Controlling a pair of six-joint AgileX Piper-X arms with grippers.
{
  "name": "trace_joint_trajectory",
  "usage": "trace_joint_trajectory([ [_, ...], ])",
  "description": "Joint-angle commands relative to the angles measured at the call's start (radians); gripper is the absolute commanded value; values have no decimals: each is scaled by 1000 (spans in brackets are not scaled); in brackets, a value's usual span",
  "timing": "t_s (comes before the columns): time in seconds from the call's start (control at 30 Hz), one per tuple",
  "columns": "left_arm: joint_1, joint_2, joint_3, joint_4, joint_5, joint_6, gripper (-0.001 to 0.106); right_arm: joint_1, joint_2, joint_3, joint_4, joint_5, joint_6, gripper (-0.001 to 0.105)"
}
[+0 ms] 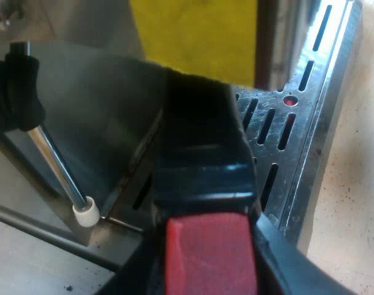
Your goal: Put the handle in the coffee machine
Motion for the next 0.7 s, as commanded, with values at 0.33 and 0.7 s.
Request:
trace_joint_trajectory([
  [0.33, -4, -66, -22, 17, 271, -83, 0, -4, -7, -2, -6, 13, -5, 78],
  [0.7, -4, -66, -22, 48, 267, -9, 0, -34, -7, -2, -6, 59, -42, 78],
])
